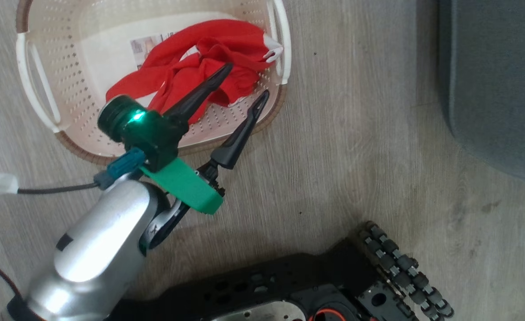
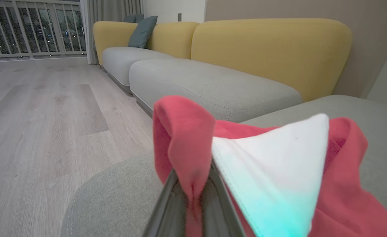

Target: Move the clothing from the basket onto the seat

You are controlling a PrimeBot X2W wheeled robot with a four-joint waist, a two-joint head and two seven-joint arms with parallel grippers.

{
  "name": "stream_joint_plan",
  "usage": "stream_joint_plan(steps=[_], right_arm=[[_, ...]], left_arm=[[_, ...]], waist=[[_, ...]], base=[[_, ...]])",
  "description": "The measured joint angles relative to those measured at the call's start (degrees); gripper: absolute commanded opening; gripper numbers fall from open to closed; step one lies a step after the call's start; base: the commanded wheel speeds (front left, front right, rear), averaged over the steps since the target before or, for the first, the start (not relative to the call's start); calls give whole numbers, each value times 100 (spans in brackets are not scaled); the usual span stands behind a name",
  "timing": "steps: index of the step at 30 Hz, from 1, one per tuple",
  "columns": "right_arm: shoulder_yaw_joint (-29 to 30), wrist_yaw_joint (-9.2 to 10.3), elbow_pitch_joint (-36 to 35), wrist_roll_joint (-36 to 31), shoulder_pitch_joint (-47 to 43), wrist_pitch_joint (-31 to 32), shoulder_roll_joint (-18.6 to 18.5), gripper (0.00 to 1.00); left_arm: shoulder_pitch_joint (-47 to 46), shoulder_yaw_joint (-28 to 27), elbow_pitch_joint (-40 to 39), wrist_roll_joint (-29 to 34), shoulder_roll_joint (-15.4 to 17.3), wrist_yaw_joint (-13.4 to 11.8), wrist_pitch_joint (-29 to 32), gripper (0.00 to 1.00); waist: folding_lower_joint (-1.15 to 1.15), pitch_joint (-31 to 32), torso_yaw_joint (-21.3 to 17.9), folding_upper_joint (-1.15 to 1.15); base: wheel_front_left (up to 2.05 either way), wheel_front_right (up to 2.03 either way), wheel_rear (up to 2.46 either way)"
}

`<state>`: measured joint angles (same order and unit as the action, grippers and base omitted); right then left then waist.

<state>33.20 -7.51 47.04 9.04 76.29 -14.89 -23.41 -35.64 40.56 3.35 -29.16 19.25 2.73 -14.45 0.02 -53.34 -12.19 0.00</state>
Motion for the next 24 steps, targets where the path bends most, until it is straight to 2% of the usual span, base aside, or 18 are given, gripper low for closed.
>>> stream_joint_plan(steps=[2,3,4,9,13,18,24], right_arm=[[78,0,-36,-49,-130,0,120,46],[112,0,-49,-104,-195,0,122,46],[115,0,-48,-174,-254,0,112,100],[-343,0,-107,-403,-552,0,133,100],[-1089,0,-494,-133,-1042,1,145,100],[-1706,0,-1373,122,-2124,1,79,100],[-2012,0,-2670,148,-3353,1,178,100]], left_arm=[[62,-8,-18,-2,22,-44,0,100],[80,-9,-31,-11,22,-45,0,100],[86,-10,-41,-12,22,-45,0,100],[81,-23,-31,-64,-22,-41,0,100],[85,-48,131,-221,-219,25,0,100],[277,-328,263,-258,-464,121,0,100],[764,-981,456,-187,-765,221,0,100]], waist=[[-1,58,-26,0],[-3,94,-37,0],[-3,134,-47,0],[-3,386,-77,0],[-3,696,-36,0],[-3,1208,74,0],[-3,1961,277,1]], base=[[0,0,0],[0,0,0],[0,0,0],[0,0,0],[0,0,0],[0,0,0],[0,0,0]])
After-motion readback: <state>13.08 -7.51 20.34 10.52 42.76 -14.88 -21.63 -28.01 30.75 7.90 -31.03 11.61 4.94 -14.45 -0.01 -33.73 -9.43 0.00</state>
